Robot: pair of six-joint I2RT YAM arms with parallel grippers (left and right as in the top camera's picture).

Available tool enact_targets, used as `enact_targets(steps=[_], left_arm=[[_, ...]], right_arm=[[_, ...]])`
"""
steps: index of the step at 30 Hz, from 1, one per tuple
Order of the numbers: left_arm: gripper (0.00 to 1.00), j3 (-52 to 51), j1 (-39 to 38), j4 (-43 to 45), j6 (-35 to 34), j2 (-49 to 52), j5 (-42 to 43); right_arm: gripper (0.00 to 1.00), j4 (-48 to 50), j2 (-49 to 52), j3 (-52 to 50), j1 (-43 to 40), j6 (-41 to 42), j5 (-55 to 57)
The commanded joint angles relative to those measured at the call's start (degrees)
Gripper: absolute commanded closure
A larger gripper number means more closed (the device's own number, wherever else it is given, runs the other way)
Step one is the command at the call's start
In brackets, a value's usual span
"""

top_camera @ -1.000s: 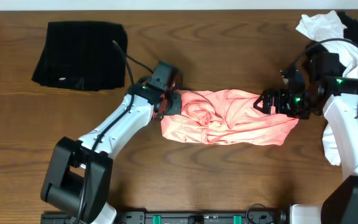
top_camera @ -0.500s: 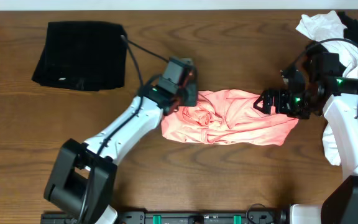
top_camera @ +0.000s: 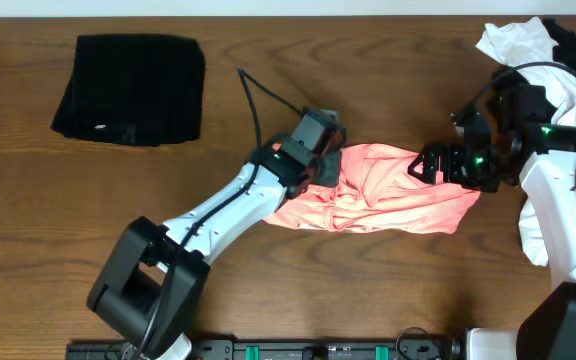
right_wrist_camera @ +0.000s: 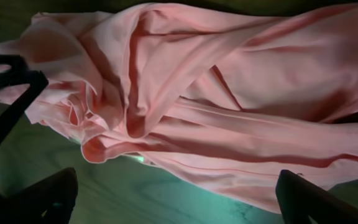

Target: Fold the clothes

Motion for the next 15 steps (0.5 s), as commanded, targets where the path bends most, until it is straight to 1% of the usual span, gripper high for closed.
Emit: enact_targets(steps=[1,2,3,5,10,15], left_arm=[[0.07,1.11,3.06,-4.11,2.8,-1.51,-6.1],[0.03,1.16,3.87,-5.44,3.89,-2.27,-6.67],[0.02,1.31,4.76,-6.99,4.98,-3.23,-7.65],[0.01,1.73,6.38,-9.49,7.78,-5.22,-9.14],[0.0,1.79,8.09,-13.42,16.92,-10.01,-9.11],[0.02,1.51,7.1,-16.98,24.06,-9.94,-9.09]], right_arm=[[0.01,-0.26,-0.09,-0.02,0.57,-0.72,0.79],[0.01,-0.24,-0.09,-0.02,0.57,-0.72,0.92],[0.01,-0.2,-0.09,-0.02,0.57,-0.72,1.05],[0.01,0.09,-0.09,-0.02,0.57,-0.74,1.07],[0.01,0.98,-0.09,-0.02,0.57,-0.74,1.07],[0.01,1.36,-0.09,-0.02,0.57,-1.16,1.09]])
